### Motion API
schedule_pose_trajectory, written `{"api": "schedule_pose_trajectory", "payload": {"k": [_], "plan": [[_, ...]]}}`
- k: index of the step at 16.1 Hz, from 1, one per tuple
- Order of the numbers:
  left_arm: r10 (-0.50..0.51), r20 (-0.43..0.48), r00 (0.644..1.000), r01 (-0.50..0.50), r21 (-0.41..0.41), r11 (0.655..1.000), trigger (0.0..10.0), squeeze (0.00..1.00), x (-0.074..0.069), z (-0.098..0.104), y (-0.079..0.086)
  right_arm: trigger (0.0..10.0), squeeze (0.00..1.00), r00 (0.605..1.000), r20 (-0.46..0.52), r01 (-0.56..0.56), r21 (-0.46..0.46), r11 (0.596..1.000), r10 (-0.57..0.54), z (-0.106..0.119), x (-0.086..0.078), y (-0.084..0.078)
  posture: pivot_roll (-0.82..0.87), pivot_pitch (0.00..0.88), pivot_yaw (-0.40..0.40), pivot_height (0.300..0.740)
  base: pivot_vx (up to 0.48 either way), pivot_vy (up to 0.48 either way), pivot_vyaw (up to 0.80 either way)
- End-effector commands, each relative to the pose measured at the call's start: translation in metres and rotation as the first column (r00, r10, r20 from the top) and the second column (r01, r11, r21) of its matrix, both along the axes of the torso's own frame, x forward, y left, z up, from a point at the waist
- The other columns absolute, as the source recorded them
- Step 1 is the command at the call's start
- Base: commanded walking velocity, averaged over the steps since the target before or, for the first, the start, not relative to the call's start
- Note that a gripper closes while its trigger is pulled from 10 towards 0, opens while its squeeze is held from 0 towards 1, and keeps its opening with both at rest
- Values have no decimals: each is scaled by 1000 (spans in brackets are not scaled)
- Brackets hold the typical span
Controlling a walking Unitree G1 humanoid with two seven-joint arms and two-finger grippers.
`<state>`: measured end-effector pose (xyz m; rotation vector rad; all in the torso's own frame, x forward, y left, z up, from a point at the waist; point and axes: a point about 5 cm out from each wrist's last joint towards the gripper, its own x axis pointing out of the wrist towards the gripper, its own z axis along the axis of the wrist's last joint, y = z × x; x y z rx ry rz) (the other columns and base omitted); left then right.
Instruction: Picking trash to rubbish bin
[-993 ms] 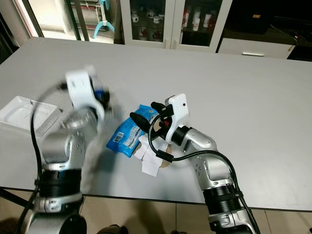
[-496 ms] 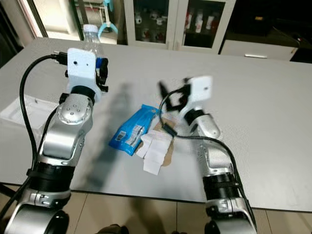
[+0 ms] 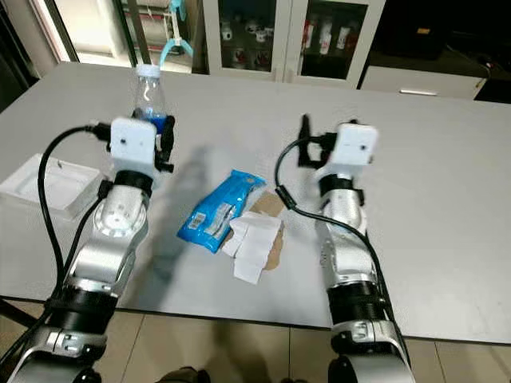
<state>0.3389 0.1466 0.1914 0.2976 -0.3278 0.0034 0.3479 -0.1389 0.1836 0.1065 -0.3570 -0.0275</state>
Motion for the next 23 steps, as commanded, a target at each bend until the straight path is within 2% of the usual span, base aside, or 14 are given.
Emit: {"api": "schedule_pose_trajectory", "payload": {"k": [1, 4, 6, 14, 23], "plan": [[-9, -1, 1000, 9, 5, 1000, 10000, 0, -1, -4, 1, 10000, 0, 1000, 0, 26, -16, 1000, -26, -5, -1, -4, 26, 43, -49, 740, 0, 0, 0], [-36, 29, 999, 37, -45, 998, 10000, 0, -1, -5, -2, 10000, 0, 999, 2, 39, -4, 999, -39, -9, -1, -5, 31, 41, -53, 740, 0, 0, 0], [-55, 40, 998, 57, -46, 997, 10000, 0, -1, -6, -7, 10000, 0, 999, 0, 33, 0, 999, -33, -13, -2, -2, 30, 34, -52, 740, 0, 0, 0], [-41, 20, 999, 43, -87, 995, 10000, 0, 4, -8, -6, 10000, 0, 1000, -13, 14, -12, 1000, -14, -17, 0, 2, 27, 30, -57, 740, 0, 0, 0], [-49, 16, 999, 50, -112, 992, 10000, 0, 3, -10, -8, 10000, 0, 1000, -29, -11, -12, 1000, 11, -22, -1, 5, 23, 18, -58, 740, -214, 0, 0]]}}
